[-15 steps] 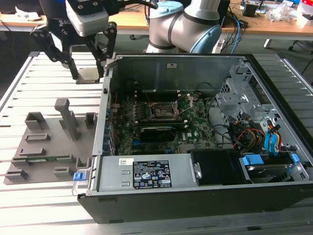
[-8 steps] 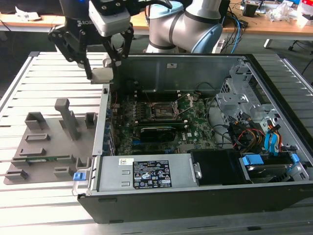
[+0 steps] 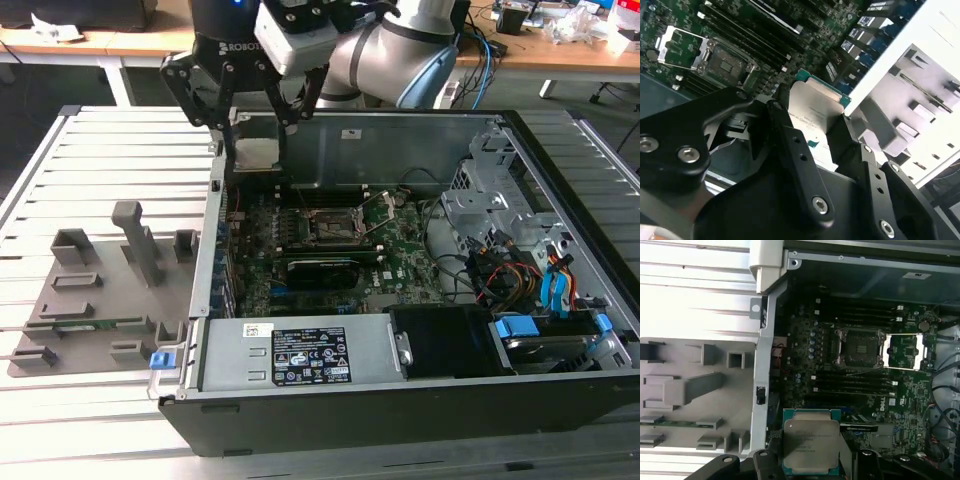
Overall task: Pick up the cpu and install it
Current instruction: 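Pick up the cpu and move it towards the insertion slot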
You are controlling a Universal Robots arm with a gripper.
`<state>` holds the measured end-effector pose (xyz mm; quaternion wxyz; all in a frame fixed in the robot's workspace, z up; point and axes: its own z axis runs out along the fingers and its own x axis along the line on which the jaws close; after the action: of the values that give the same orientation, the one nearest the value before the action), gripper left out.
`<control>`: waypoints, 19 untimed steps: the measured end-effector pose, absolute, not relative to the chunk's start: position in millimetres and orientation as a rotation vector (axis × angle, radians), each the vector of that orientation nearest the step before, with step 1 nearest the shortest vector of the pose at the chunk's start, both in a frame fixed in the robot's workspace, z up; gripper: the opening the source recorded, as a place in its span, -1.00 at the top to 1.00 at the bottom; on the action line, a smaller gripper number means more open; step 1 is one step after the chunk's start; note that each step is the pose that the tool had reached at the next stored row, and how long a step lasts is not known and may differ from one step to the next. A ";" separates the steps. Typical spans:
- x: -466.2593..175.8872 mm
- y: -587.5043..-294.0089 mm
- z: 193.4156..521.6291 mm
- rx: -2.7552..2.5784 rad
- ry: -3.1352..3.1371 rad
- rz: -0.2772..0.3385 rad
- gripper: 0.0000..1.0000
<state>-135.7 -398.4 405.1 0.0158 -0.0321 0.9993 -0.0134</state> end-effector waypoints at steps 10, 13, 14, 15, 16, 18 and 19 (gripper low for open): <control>-77.2 -398.4 405.1 -0.100 3.108 -0.042 -0.08; -63.6 -398.4 405.1 -0.100 3.108 -0.042 -0.08; -59.2 -398.4 405.1 -0.100 3.108 -0.042 -0.08; -55.5 -398.4 405.1 -0.100 3.108 -0.042 -0.08; -52.8 -398.4 405.1 -0.100 3.109 -0.042 -0.08; -48.0 -398.4 405.1 -0.100 3.109 -0.042 -0.08; -44.9 -398.4 405.1 -0.100 3.108 -0.042 -0.08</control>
<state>-44.9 -398.4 405.1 0.0156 -0.0321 0.9993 -0.0134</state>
